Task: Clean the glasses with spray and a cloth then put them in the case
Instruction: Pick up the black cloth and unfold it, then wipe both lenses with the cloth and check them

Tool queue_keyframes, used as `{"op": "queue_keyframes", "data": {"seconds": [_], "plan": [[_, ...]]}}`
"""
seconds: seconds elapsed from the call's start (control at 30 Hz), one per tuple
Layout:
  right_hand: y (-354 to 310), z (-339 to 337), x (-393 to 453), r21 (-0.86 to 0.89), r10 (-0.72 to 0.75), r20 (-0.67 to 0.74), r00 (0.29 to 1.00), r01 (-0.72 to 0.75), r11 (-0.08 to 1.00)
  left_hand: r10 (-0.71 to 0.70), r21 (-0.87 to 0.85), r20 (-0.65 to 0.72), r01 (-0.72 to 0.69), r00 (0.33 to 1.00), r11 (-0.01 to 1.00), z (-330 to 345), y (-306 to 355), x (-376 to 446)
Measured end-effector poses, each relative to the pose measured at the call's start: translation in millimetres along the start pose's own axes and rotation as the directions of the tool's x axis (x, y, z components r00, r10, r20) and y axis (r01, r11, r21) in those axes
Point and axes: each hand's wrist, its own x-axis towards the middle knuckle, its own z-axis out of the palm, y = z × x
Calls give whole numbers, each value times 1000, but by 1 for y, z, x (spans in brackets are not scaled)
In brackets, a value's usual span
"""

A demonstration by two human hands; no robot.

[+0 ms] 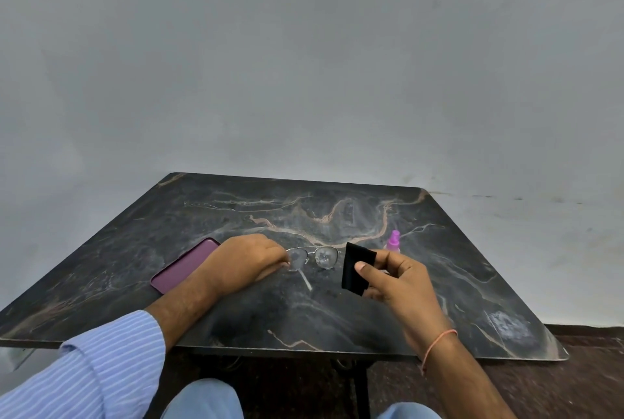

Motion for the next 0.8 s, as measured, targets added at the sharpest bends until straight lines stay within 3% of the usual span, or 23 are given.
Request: {"op": "queue_keyframes", "data": {"seconds": [0.23,0.53,0.8], "plan": [[3,6,-10,-44,-40,42,998,41,998,-240,-52,22,241,970,969,0,8,15],[22,17,-16,-72,222,155,963,-213,974,-467,-114,65,472,882,874,-2,5,41],[28,23,-4,-16,342,104,934,-343,939,-524,-145,-13,517,851,843,-18,1,53]]}}
